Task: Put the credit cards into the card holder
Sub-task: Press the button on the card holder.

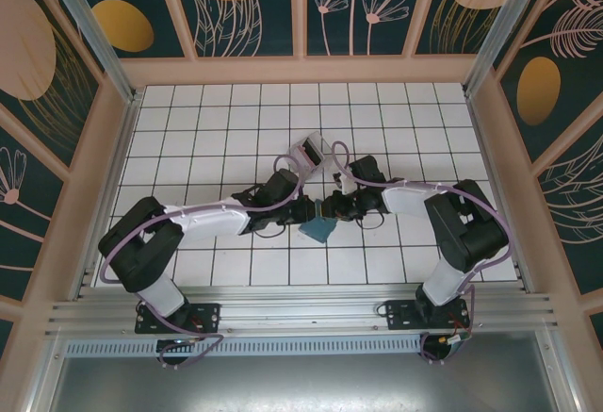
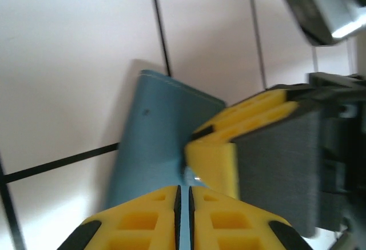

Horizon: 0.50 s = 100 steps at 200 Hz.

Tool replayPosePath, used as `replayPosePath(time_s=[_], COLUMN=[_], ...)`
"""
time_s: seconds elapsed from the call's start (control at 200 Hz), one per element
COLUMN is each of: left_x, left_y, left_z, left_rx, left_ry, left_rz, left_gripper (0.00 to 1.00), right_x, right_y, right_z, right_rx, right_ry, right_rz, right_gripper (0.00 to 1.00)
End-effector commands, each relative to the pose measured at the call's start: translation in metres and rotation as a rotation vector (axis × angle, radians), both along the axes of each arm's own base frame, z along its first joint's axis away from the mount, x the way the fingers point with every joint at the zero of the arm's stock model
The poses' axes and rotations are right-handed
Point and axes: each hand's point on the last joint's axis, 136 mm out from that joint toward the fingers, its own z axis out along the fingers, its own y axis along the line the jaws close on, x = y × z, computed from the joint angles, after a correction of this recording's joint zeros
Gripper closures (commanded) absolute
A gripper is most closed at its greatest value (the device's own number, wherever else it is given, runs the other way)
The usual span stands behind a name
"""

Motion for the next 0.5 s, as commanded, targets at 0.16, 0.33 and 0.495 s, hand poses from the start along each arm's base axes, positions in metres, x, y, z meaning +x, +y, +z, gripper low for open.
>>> replayPosePath(time_s=[0.16, 0.33, 0.495], left_x=[-0.021, -0.042, -0.046], left_y=[-0.003, 0.011, 0.015], left_z=[-0.031, -0.07, -0.082], left_rx=[0.008, 0.102, 0.13], left_ry=[0.12, 0.206, 0.224], left_rz=[-0.01, -0.007, -0.005], left_gripper=[0.86, 0.98, 0.98], right_x=[-0.016, -0.013, -0.012], right_y=[-0.023, -0.025, -0.024], right_z=[-0.026, -0.022, -0.019], right_rx=[-0.093, -0.086, -0.084], right_ry=[0.071, 0.066, 0.064], right_rz=[-0.044, -0.053, -0.052], right_gripper=[0.76, 0.76, 0.76])
